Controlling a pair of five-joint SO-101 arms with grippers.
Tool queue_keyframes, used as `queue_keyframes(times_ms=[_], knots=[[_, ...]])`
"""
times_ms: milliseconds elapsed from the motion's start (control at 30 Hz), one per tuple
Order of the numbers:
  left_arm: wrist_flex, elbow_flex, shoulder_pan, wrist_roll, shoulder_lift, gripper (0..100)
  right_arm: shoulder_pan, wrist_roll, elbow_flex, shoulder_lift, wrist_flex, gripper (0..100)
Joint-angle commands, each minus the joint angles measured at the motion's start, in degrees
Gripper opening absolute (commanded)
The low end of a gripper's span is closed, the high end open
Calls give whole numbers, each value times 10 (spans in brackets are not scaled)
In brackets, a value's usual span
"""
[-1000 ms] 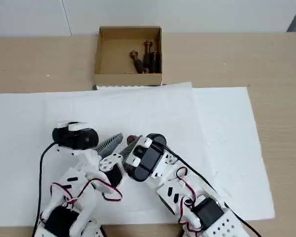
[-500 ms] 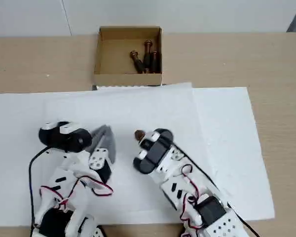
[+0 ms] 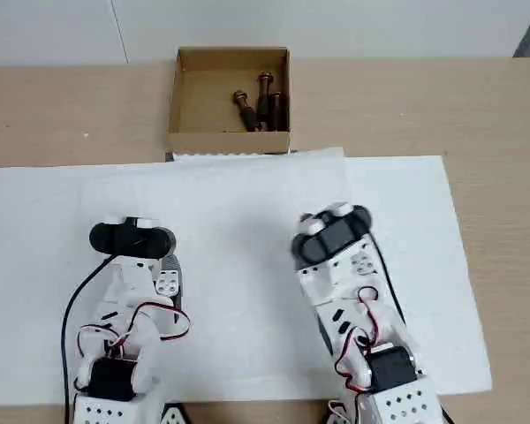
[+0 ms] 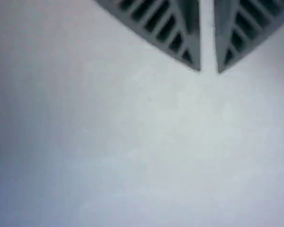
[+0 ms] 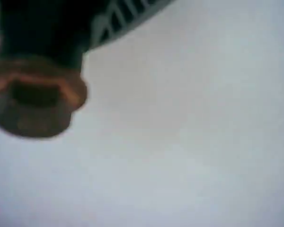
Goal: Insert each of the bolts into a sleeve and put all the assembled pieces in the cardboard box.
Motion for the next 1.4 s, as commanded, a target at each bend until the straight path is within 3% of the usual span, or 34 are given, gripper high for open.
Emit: queue_keyframes(times_ms=[0, 333, 567, 800, 1067, 1367], knots=[[0, 3, -4, -18, -6, 6, 26, -48, -52, 0, 48, 2], [-1, 3, 0, -19, -6, 6, 28, -98, -210, 77, 121, 2], [-1, 3, 0, -19, -6, 6, 28, -141, -413, 333, 104, 2], [-2, 3, -2, -19, -6, 6, 28, -138, -622, 580, 45, 2], [-2, 3, -2, -19, -6, 6, 29, -137, -955, 882, 44, 2], [-2, 3, -1, -19, -6, 6, 23, -69, -1243, 1153, 47, 2]])
